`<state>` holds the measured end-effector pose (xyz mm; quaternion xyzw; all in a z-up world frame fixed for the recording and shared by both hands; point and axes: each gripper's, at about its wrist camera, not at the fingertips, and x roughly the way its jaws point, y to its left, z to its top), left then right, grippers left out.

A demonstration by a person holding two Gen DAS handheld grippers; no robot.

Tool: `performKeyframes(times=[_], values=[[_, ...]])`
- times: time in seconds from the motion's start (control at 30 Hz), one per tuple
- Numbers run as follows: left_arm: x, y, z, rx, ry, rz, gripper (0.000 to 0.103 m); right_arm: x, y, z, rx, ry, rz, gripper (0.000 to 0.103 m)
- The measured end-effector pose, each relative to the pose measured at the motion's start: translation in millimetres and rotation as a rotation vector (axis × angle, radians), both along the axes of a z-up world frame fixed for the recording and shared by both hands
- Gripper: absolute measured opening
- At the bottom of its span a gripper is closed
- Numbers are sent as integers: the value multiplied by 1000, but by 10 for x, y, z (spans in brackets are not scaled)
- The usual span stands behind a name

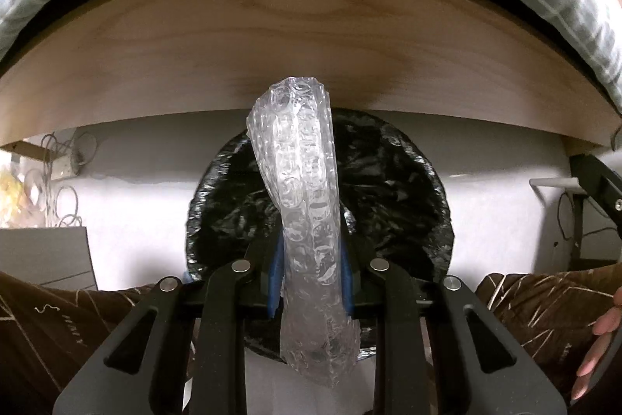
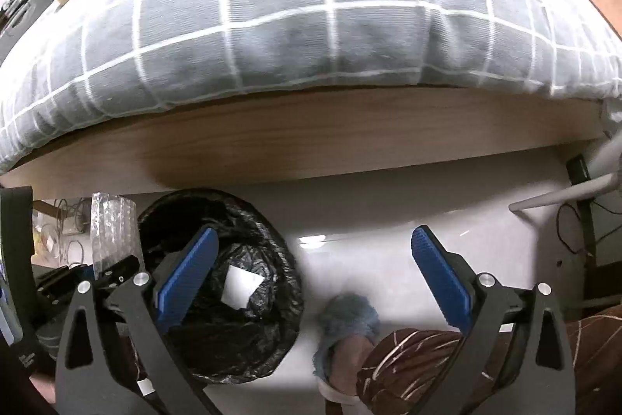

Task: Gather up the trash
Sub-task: 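Open the right tool over the bin while the left tool drops the bubble wrap, then raise both tools back toward the remaining trash on the bed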

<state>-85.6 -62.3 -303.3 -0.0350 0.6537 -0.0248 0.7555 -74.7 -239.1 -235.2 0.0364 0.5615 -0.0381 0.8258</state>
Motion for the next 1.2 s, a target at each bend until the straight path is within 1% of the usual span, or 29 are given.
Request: performKeyframes(times=[0.03, 0.13, 0.2, 0.27, 0.43, 0.53, 0.6, 0.67, 0.7, 0.8, 0.9, 1.07, 1.2], values=[[2, -30, -1, 3, -1, -10, 26, 1, -18, -15, 4, 6, -6, 96], [-11, -80, 0, 7, -5, -34, 27, 15, -25, -54, 4, 12, -14, 96], [-14, -100, -19, 24, -5, -45, 34, 19, -11, -34, -1, 10, -14, 96], [-14, -88, -31, 22, 4, -41, 54, 30, 16, -73, 1, 10, -16, 96], [-24, -22, 33, 44, -20, -51, 72, 69, 11, -78, 19, 21, -32, 96], [-27, 49, 141, 61, -53, -40, 81, 95, 57, 1, 23, 1, -24, 96], [-27, 97, 231, 84, -80, -31, 85, 95, 91, 81, 29, -21, -14, 96], [-22, 144, 338, 84, -109, -16, 95, 90, 123, 167, 27, -42, -6, 96], [-20, 177, 403, 76, -122, -5, 97, 84, 130, 203, 27, -51, -4, 96], [-8, 243, 601, 86, -170, 14, 97, 67, 149, 347, 24, -86, -3, 96], [-4, 241, 817, 91, -219, 8, 97, 58, 166, 535, 23, -129, -2, 96], [34, 239, 1154, 54, -290, 8, 97, 53, 144, 833, 2, -206, 7, 96], [73, 256, 1427, 56, -352, 6, 97, 78, 98, 1077, 8, -260, 2, 96]])
